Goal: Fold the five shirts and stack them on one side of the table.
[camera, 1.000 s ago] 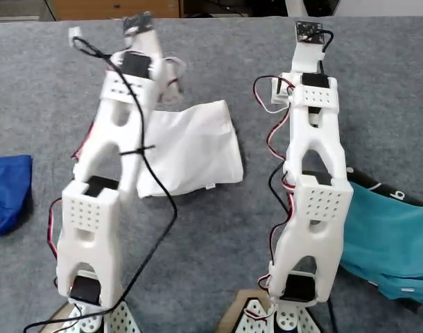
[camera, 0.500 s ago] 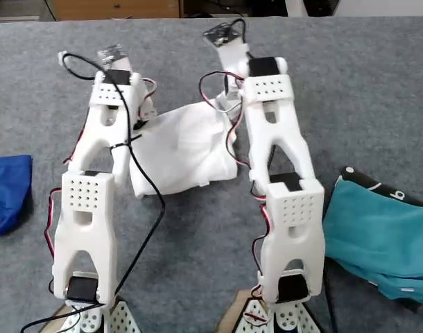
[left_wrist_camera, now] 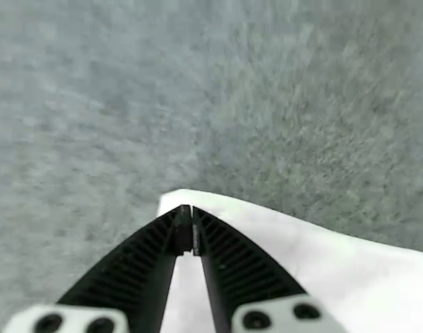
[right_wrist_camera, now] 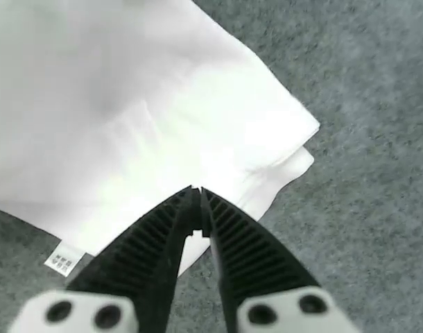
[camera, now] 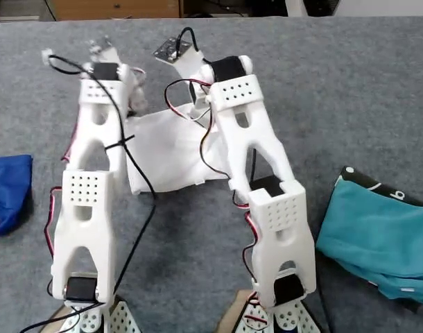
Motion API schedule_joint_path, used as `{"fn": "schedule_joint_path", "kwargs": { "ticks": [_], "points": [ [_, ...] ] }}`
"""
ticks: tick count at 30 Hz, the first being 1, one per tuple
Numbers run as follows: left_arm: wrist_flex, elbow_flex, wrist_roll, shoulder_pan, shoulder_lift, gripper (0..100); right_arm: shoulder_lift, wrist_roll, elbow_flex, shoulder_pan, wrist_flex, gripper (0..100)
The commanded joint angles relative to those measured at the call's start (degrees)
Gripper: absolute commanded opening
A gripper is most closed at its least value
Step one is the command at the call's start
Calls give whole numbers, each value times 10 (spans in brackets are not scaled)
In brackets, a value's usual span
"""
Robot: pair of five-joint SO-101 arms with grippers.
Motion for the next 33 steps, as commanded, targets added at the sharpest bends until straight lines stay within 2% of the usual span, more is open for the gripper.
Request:
{"fn": "schedule_joint_path", "kwargs": {
  "ticks": [1,3,8,13,17,27,33],
  "points": [
    [82,-165,2,-27,-18,19,1,4,-33,-15,-16,5],
    [90,-204,0,-49,-23,19,15,4,-41,-26,-26,5],
    [86,-200,0,-129,-29,19,76,4,-93,-58,-61,5],
    [59,-188,-1,-165,36,19,165,0,-183,-80,-66,5],
    [23,-193,-1,-167,89,19,244,0,-257,-80,-55,5],
    [-2,-193,-1,-164,122,19,313,3,-457,-54,127,5],
    [-3,-193,-1,-164,124,19,311,3,-453,-32,141,5]
  ]
}}
